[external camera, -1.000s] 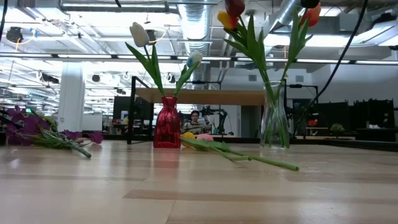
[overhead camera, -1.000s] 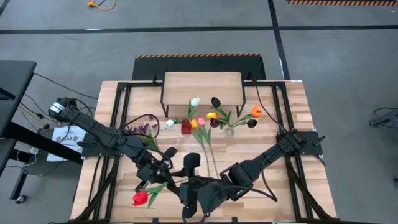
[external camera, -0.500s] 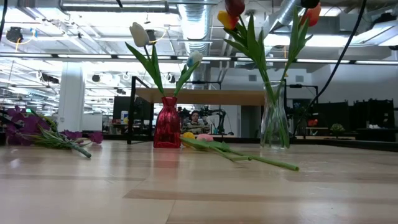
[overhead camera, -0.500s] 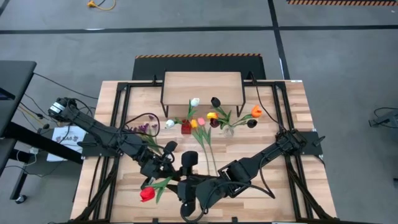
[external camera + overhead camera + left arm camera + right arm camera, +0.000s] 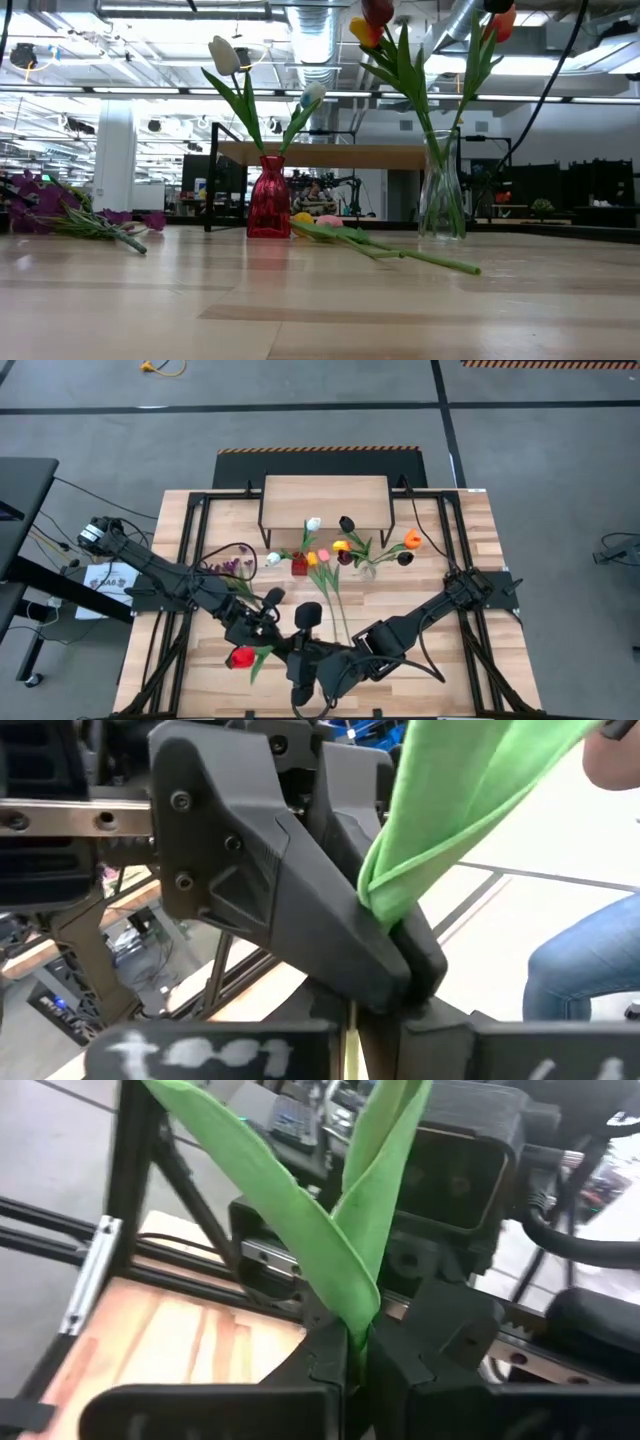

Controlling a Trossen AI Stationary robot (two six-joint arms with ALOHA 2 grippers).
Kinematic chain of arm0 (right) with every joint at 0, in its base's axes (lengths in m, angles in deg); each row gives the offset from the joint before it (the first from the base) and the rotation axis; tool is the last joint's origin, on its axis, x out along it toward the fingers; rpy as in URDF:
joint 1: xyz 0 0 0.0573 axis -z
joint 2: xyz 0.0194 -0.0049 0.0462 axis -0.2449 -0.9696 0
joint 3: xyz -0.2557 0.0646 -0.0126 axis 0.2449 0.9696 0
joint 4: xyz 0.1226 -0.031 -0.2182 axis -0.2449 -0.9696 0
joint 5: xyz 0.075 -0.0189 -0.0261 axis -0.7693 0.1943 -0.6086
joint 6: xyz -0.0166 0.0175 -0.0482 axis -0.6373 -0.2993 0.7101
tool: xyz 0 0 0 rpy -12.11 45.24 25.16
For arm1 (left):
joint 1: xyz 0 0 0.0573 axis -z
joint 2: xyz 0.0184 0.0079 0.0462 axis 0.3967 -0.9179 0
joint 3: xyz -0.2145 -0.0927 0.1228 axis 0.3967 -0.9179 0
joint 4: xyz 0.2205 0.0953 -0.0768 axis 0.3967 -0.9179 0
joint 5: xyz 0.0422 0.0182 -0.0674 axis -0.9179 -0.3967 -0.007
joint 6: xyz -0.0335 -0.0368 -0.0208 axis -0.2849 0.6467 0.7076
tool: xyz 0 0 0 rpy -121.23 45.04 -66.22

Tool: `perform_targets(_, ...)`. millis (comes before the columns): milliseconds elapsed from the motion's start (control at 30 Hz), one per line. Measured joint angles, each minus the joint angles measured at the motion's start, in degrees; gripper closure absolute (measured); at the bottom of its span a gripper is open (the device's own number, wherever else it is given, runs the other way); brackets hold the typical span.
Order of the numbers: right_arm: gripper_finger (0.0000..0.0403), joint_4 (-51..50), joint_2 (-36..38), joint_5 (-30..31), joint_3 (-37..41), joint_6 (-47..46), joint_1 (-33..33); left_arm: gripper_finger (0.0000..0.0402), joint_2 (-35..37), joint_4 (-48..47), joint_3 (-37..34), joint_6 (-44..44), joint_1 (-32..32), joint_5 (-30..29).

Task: Pick and place flowers into a vace then onto a shelf
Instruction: Put the red flower into the transparent vase

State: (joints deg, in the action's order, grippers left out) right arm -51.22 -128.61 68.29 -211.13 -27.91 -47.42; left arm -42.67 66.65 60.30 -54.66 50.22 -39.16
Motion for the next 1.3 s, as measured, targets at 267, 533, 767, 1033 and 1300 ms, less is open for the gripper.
perform_targets(267, 0.0394, -0.04, -0.02, 1.82, 0.00, -0.89, -0.18, 0.0349, 0.00, -1.55, 0.05, 1.65, 0.15, -1.30)
perform_targets(533, 0.0397, -0.11, -0.02, 5.48, 0.00, -0.85, -0.90, 0.0223, 0.85, -7.58, 0.05, 6.19, 0.27, -12.80)
perform_targets(767, 0.0398, -3.96, 2.66, 7.15, 0.02, -3.68, -3.01, 0.0183, 8.40, -13.57, 0.05, 9.68, 0.49, -14.49)
perform_targets(1033, 0.0396, -15.88, 11.04, 7.89, -0.09, -14.27, -3.91, 0.0191, 19.78, -19.68, 0.05, 14.04, 0.51, -13.97)
perform_targets(1300, 0.0394, -20.66, 21.67, 14.13, -0.11, -11.75, -5.66, 0.0193, 26.54, -21.87, 0.03, 15.17, 0.51, -13.67)
